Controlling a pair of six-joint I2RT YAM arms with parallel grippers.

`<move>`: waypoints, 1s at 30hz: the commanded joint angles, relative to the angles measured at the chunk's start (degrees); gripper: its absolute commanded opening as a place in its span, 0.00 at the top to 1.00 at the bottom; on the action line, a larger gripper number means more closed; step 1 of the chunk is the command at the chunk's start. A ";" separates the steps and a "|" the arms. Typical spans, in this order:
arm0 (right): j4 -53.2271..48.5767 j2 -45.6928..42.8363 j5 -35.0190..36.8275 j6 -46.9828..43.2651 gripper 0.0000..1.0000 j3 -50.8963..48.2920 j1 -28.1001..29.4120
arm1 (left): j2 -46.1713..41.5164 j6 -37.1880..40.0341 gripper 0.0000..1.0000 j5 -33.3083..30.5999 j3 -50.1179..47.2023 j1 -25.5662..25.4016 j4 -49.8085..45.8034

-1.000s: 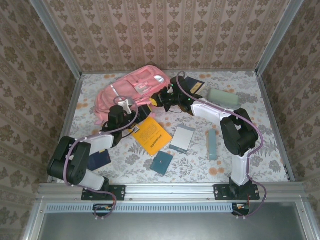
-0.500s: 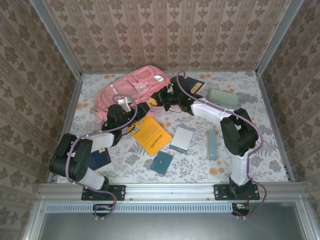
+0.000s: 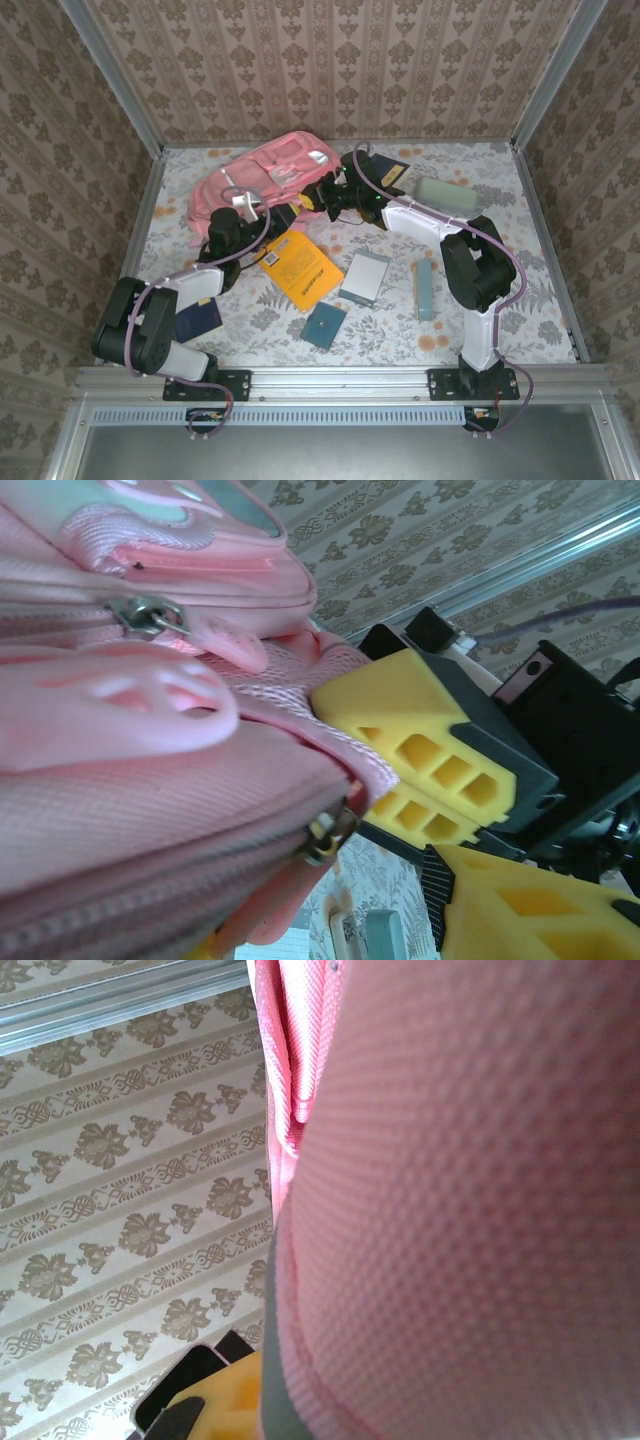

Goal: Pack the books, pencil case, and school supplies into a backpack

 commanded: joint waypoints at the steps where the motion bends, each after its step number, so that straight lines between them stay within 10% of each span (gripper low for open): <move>1: 1.62 0.61 -3.72 -0.33 0.96 2.21 -0.04 | -2.75 3.21 0.44 0.28 0.49 0.65 0.56; 12: 1.38 0.93 -3.80 -0.25 0.96 2.35 -0.13 | -2.99 4.71 0.64 0.83 -0.16 0.61 -1.76; 20: 1.54 0.92 -3.82 -0.33 0.96 2.28 -0.31 | -4.54 4.91 0.98 -0.19 -0.82 0.76 -4.05; 30: 10.58 -1.14 -1.75 1.24 1.00 -4.86 -3.23 | -4.91 -1.75 1.00 -1.31 -6.18 3.66 0.12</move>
